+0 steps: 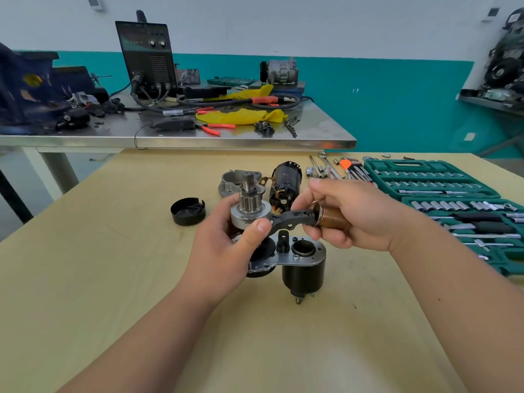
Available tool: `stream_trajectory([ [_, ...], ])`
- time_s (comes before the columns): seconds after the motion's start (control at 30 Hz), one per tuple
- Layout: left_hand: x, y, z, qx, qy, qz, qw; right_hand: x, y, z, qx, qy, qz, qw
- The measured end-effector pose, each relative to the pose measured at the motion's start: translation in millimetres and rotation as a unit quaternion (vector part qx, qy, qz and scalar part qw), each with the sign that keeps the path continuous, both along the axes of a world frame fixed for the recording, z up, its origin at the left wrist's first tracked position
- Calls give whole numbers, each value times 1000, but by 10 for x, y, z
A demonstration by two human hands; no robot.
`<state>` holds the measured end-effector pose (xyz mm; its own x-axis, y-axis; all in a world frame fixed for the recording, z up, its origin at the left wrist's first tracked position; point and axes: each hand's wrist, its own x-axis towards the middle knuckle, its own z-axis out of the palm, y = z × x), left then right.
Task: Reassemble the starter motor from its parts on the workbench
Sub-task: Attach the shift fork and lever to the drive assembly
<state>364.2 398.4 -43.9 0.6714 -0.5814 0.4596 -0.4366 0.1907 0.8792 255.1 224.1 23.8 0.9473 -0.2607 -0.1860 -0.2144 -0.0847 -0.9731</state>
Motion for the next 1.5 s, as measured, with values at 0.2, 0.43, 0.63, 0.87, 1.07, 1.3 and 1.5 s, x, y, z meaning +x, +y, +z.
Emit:
stream_trajectory([
  [0.2,-44,3,-14,-12,-24,-6,1000,-65,8,-120,-18,-69,-46,996],
  [0.43,-62,-3,-26,-24,-39,-14,999,-123,9,-172,-37,-107,-42,993],
  [0.63,-57,-12,-27,-25,-48,-13,998,-100,42,-131,-131,-75,-74,986],
  [0.87,-57,-23,-40,-18,-37,-5,999,-68,43,-224,-6,-76,-119,990],
  [1.07,-31,-26,-48,-6,-22,-9,1000,-140,-7,-205,-18,-74,-51,996],
  [1.3,-17,-32,-56,-4,-11,-4,1000,-255,-117,-176,70,-150,-26,986],
  [1.5,-15,-33,-53,-1,-11,2,1000,-256,-104,-245,14,-210,-58,976],
])
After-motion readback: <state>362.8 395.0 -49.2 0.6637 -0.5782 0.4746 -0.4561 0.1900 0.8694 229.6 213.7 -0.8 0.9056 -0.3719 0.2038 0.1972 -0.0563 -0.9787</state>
